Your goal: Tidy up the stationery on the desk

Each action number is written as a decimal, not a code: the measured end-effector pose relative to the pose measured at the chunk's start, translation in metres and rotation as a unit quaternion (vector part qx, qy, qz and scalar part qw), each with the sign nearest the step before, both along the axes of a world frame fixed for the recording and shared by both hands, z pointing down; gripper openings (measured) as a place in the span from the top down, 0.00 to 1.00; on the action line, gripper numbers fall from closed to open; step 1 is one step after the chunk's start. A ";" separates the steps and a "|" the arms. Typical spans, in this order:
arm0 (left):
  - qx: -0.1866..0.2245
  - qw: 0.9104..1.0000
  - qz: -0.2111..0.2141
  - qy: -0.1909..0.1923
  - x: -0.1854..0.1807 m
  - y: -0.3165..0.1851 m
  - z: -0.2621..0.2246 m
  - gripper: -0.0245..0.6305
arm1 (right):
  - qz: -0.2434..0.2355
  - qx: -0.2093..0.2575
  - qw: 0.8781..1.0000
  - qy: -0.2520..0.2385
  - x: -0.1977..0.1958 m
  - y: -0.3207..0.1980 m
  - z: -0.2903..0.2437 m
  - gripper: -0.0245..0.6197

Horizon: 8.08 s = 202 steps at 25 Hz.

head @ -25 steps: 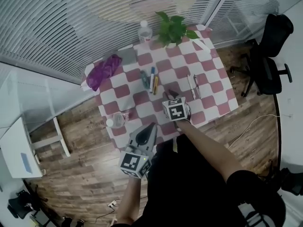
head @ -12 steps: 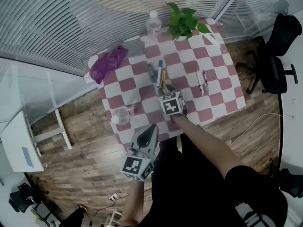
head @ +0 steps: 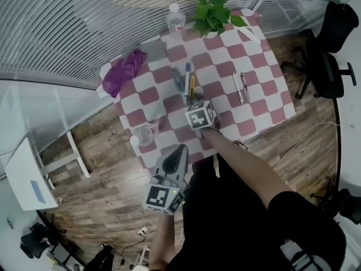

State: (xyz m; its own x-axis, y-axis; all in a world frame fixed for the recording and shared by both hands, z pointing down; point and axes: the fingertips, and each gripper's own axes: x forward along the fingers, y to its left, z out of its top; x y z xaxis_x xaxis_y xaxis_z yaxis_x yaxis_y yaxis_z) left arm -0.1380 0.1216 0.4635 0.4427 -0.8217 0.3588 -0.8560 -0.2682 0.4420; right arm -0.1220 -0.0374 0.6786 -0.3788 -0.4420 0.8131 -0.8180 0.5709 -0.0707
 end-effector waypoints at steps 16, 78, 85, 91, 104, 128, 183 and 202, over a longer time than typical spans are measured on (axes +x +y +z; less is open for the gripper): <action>0.013 1.000 0.017 0.008 0.021 -0.013 -0.005 0.91 | 0.009 -0.019 1.000 -0.017 0.038 0.005 -0.012 0.85; 0.013 0.999 0.044 0.009 0.048 -0.026 0.008 0.91 | 0.047 0.003 0.997 -0.054 0.110 -0.002 -0.042 0.81; 0.000 1.000 0.020 0.005 0.026 -0.015 0.013 0.91 | 0.043 -0.014 0.993 -0.110 0.043 -0.007 -0.039 0.72; -0.011 1.000 -0.001 0.004 0.005 -0.005 0.022 0.91 | 0.033 -0.018 0.994 -0.101 0.004 -0.010 -0.024 0.63; -0.015 1.000 -0.022 0.005 -0.019 -0.006 0.019 0.91 | 0.039 -0.019 0.997 -0.056 -0.018 -0.019 -0.004 0.72; 0.004 1.000 0.013 0.008 0.011 -0.013 0.013 0.91 | 0.038 -0.032 0.997 -0.053 0.037 0.000 -0.018 0.83; 0.010 1.000 0.007 -0.009 0.040 -0.048 0.008 0.91 | 0.036 0.054 0.996 -0.066 0.160 0.024 -0.091 0.76; -0.068 0.991 -0.098 -0.054 0.007 -0.146 0.093 0.91 | -0.056 0.092 0.988 -0.115 0.189 0.005 -0.160 0.93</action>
